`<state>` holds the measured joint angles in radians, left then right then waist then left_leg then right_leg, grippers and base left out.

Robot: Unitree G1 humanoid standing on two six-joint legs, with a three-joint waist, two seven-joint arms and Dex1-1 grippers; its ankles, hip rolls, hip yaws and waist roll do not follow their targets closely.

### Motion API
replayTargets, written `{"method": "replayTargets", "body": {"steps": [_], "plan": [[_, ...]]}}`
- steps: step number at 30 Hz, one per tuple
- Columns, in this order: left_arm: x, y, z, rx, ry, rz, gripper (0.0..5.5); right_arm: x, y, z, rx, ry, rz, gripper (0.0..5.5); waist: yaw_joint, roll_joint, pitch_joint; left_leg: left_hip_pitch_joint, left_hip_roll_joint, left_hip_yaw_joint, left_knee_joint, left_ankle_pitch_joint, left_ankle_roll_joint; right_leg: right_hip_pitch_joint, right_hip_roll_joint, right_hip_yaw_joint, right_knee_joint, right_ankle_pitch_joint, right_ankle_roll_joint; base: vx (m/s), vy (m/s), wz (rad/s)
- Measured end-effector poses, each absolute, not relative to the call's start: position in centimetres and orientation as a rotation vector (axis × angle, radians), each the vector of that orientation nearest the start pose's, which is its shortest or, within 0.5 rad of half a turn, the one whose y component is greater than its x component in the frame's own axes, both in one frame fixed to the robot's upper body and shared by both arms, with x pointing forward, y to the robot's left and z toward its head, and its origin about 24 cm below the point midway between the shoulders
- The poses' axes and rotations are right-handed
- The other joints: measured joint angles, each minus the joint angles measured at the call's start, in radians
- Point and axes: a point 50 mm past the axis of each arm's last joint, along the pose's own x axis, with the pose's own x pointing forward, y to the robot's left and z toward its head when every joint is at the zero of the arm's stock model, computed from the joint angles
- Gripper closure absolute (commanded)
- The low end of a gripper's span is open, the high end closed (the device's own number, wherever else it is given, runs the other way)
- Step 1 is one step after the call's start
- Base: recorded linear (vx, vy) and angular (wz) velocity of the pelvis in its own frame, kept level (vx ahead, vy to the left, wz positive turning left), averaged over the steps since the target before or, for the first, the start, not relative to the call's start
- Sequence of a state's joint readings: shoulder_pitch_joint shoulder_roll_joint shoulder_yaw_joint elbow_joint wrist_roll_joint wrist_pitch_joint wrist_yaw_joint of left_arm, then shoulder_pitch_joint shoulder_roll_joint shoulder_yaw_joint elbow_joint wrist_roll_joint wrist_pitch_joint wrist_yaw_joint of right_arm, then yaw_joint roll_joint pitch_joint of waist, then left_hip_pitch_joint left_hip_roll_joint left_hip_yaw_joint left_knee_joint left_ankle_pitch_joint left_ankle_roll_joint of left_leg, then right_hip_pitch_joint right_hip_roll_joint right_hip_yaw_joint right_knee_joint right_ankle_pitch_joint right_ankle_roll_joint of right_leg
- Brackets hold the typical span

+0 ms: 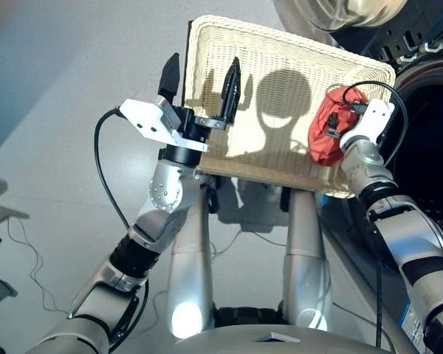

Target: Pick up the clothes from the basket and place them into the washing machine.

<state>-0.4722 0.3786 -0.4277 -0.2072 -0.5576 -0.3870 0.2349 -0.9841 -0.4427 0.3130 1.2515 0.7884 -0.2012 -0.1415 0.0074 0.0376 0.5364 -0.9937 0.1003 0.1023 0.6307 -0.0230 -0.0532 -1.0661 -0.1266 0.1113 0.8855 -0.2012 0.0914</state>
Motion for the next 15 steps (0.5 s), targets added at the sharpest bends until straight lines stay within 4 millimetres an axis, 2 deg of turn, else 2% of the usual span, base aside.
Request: {"method": "replayTargets", "body": {"steps": [15], "plan": [[27.01,9.52,21.15,-0.335,-0.75,-0.405,0.0,39.9,-23.74,11.4,0.13,0.104,-0.321,0.0,0.002,0.001,0.0,0.0,0.0,0.0,0.0,0.0,0.0,0.0,0.0,0.0,0.002,0.0,0.0,0.0,0.0,0.0]]}}
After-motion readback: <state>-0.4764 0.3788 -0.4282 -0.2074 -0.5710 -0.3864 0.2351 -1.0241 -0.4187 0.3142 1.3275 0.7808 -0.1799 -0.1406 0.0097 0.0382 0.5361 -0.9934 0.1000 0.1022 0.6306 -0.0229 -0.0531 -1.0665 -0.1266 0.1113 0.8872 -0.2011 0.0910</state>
